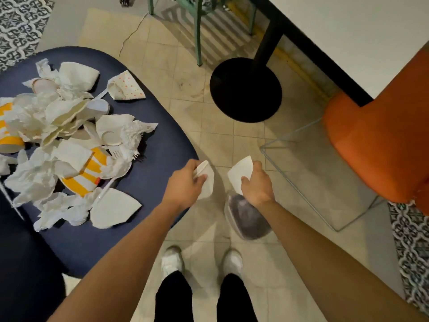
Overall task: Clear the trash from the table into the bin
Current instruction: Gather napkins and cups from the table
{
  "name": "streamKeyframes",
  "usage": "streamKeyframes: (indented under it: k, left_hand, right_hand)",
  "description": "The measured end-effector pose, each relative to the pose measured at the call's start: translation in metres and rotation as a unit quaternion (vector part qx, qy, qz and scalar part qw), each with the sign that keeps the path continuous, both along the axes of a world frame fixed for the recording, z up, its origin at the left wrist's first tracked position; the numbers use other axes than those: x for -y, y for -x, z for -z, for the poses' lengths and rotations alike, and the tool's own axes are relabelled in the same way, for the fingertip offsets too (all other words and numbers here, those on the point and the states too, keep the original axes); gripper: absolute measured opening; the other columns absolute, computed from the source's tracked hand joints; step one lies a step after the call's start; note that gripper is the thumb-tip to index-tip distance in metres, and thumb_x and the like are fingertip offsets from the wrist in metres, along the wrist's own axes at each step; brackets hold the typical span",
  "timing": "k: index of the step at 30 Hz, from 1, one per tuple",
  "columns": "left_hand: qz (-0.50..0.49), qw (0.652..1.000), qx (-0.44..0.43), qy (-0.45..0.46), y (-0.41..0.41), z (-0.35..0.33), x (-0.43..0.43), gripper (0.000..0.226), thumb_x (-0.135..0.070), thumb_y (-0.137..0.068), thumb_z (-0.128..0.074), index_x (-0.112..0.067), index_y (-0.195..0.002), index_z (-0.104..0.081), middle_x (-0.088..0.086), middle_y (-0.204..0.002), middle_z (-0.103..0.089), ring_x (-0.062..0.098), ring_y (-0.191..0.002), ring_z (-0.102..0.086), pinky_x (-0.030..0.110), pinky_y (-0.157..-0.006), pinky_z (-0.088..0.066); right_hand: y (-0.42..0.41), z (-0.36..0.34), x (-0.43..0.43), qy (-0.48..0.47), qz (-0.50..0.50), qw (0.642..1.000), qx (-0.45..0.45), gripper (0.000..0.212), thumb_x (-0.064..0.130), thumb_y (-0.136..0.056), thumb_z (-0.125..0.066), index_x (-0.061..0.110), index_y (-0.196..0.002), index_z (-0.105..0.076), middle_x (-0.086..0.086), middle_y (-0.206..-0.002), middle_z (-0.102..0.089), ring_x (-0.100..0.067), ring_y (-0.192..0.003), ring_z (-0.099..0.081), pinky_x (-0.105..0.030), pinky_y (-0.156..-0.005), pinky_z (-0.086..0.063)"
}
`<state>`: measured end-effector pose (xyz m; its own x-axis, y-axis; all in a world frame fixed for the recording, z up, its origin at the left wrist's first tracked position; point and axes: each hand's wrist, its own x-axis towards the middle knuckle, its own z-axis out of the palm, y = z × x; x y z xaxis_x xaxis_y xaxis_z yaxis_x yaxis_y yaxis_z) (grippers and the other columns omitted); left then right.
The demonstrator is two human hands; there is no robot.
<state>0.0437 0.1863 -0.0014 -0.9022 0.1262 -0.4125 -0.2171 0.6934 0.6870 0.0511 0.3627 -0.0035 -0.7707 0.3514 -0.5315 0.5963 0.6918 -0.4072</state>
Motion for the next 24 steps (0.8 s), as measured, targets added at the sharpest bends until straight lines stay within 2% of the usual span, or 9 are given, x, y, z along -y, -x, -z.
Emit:
streamKeyframes:
  k: [3, 6, 9, 13, 16, 19, 24]
  left_hand:
    - [-0.006, 1.000, 0.026, 0.011, -0.011, 0.017, -0.038, 0.031, -0.029, -0.095, -0.048, -0.019, -0.124, -0.048, 0.008, -0.110, -0.065, 0.029, -0.096, -0.059, 0.036, -0.073, -0.048]
    - [-0.001, 0.998, 0.061, 0.019, -0.023, 0.043, -0.080, 0.034, -0.027, -0.096, -0.045, -0.017, -0.129, -0.042, 0.012, -0.111, -0.063, 0.034, -0.098, -0.059, 0.033, -0.071, -0.043]
    - [0.003, 0.997, 0.077, 0.025, -0.034, 0.081, -0.112, 0.035, -0.024, -0.096, -0.043, -0.015, -0.130, -0.039, 0.016, -0.114, -0.062, 0.036, -0.101, -0.058, 0.036, -0.080, -0.045]
    - [0.026, 0.995, 0.095, 0.035, -0.044, 0.136, -0.142, 0.034, -0.017, -0.095, -0.045, -0.011, -0.128, -0.038, 0.018, -0.114, -0.061, 0.034, -0.101, -0.059, 0.032, -0.073, -0.041]
    - [0.033, 0.994, 0.100, 0.031, -0.046, 0.185, -0.161, 0.033, -0.013, -0.093, -0.048, -0.013, -0.125, -0.040, 0.014, -0.112, -0.060, 0.028, -0.094, -0.059, 0.029, -0.072, -0.041]
    - [0.058, 0.993, 0.099, 0.016, -0.046, 0.237, -0.178, 0.036, -0.007, -0.091, -0.048, -0.015, -0.125, -0.039, 0.013, -0.115, -0.060, 0.024, -0.098, -0.059, 0.033, -0.085, -0.049]
    - [0.156, 0.977, 0.120, 0.086, -0.036, 0.301, -0.201, 0.041, -0.008, -0.090, -0.047, -0.012, -0.129, -0.038, 0.015, -0.135, -0.048, 0.034, -0.121, -0.050, 0.043, -0.101, -0.040]
  right_hand:
    - [-0.017, 0.018, -0.037, -0.017, 0.000, 1.000, 0.026, 0.044, 0.015, -0.095, -0.047, 0.008, -0.136, -0.034, -0.020, -0.133, -0.052, -0.037, -0.121, -0.051, -0.039, -0.096, -0.045]
    - [-0.035, 0.048, -0.075, -0.028, -0.011, 0.998, 0.050, 0.042, 0.020, -0.095, -0.047, 0.008, -0.135, -0.037, -0.018, -0.133, -0.053, -0.036, -0.122, -0.051, -0.038, -0.097, -0.045]
    - [-0.047, 0.085, -0.102, -0.029, -0.011, 0.998, 0.056, 0.045, 0.021, -0.096, -0.048, 0.008, -0.137, -0.036, -0.018, -0.136, -0.050, -0.035, -0.124, -0.049, -0.036, -0.099, -0.044]
    - [-0.062, 0.141, -0.116, -0.009, -0.016, 0.997, 0.070, 0.057, 0.019, -0.095, -0.050, 0.012, -0.145, -0.025, -0.017, -0.143, -0.043, -0.035, -0.130, -0.044, -0.039, -0.105, -0.042]
    - [-0.071, 0.190, -0.121, -0.011, -0.025, 0.997, 0.076, 0.060, 0.018, -0.095, -0.051, 0.013, -0.147, -0.022, -0.011, -0.143, -0.044, -0.029, -0.130, -0.045, -0.033, -0.105, -0.039]
    - [-0.073, 0.239, -0.124, -0.028, -0.028, 0.994, 0.099, 0.049, 0.018, -0.096, -0.051, 0.009, -0.140, -0.033, -0.011, -0.138, -0.048, -0.027, -0.127, -0.047, -0.030, -0.103, -0.039]
    - [-0.068, 0.308, -0.136, -0.027, -0.077, 0.984, 0.155, 0.045, 0.010, -0.088, -0.058, 0.001, -0.129, -0.042, -0.019, -0.134, -0.051, -0.034, -0.126, -0.048, -0.036, -0.100, -0.041]
